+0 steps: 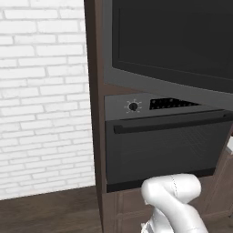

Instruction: Open the microwave, place the bowl with waffle inside the microwave, then close the microwave door and turn it on.

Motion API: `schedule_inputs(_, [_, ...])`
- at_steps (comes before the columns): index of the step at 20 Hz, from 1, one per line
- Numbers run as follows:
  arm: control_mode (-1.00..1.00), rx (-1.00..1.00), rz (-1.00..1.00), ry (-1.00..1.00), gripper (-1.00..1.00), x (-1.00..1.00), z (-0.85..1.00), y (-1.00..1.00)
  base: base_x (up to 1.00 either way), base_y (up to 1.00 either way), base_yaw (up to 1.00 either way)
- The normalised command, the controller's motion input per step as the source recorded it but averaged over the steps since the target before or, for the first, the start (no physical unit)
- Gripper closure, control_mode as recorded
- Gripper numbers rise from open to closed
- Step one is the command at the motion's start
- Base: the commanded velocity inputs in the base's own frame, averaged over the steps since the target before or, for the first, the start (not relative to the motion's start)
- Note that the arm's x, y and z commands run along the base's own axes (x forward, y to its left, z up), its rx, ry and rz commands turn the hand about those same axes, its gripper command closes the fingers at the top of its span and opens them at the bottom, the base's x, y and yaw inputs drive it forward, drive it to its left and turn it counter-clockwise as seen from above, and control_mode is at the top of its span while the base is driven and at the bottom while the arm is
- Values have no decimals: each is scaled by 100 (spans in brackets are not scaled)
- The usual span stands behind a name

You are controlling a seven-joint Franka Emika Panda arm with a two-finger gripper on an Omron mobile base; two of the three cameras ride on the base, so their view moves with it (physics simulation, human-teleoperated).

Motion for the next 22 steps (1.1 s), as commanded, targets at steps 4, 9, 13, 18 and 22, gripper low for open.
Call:
schedule_inputs(4, [-100,8,43,0,-100,21,0,-70,0,0,0])
schedule_inputs(9, [-100,4,39,0,-100,46,0,-37,0,0,0])
schedule_inputs(13, [-100,1,34,-3,-100,62,-6,-16,0,0,0])
schedule_inputs(18, [-100,0,21,-1,-100,59,-31,9,0,0,0])
schedule_inputs(22, [-100,0,14,-2,-100,68,-23,13,0,0,0])
